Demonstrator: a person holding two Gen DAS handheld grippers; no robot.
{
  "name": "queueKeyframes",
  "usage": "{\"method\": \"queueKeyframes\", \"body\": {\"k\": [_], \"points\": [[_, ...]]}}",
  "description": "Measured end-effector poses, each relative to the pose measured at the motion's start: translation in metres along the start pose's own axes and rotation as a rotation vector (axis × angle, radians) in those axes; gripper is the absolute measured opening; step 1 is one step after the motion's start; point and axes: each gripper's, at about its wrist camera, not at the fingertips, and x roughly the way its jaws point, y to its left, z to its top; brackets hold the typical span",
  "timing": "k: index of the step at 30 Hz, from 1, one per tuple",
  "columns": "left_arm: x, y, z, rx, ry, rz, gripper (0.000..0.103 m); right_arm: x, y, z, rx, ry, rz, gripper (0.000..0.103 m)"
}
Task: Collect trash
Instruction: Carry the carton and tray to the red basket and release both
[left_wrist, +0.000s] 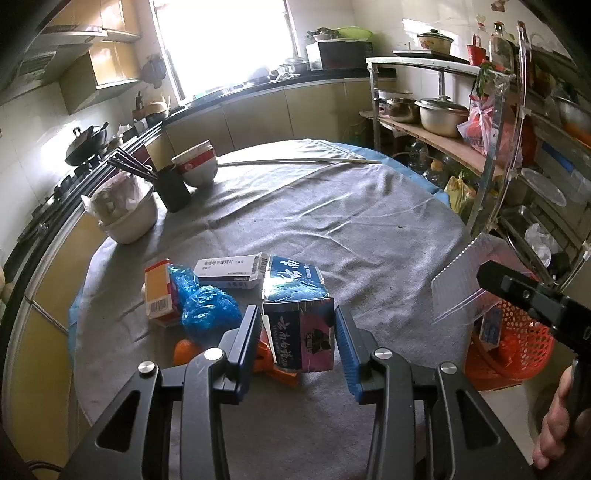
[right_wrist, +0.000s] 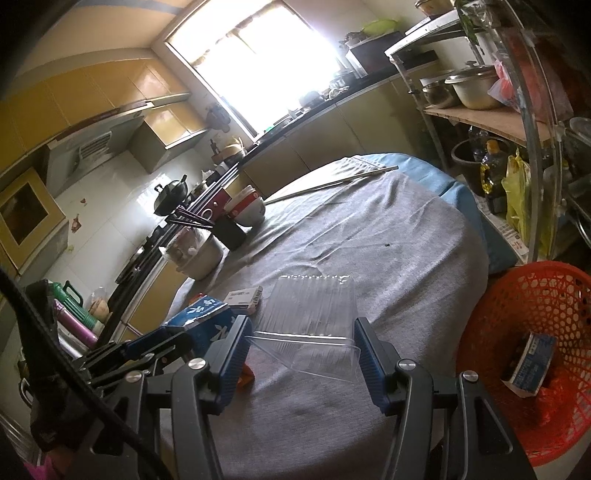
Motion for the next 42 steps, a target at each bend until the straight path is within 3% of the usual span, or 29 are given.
{"method": "queueKeyframes", "body": {"k": [8,21,30,33,35,42], "points": [[0.001,-0.016,0.007,0.038,0.0,-0.057,0.042,-0.013,-0.009,0.004,0.018,-0.034,-0.032,0.06],[0.02,-0.107,0.031,0.145,0.016,-0.397,0.043,-0.094,-0.1,0.012,0.183,-0.169,-0.271,0.06],[0.036,-0.171,0.04,0.187,0.067,-0.564,0.046,-0.109,-0.159,0.005,0.33,-0.169,-0.393,0.063],[0.041,-0.191,0.041,0.221,0.079,-0.603,0.048,-0.108,-0.171,-0.001,0.395,-0.153,-0.395,0.065],[0.043,-0.197,0.041,0.234,0.088,-0.603,0.055,-0.109,-0.179,-0.002,0.433,-0.14,-0.408,0.065],[0.042,-0.165,0.038,0.187,0.082,-0.571,0.058,-0.12,-0.181,0.0,0.456,-0.169,-0.415,0.069]]}}
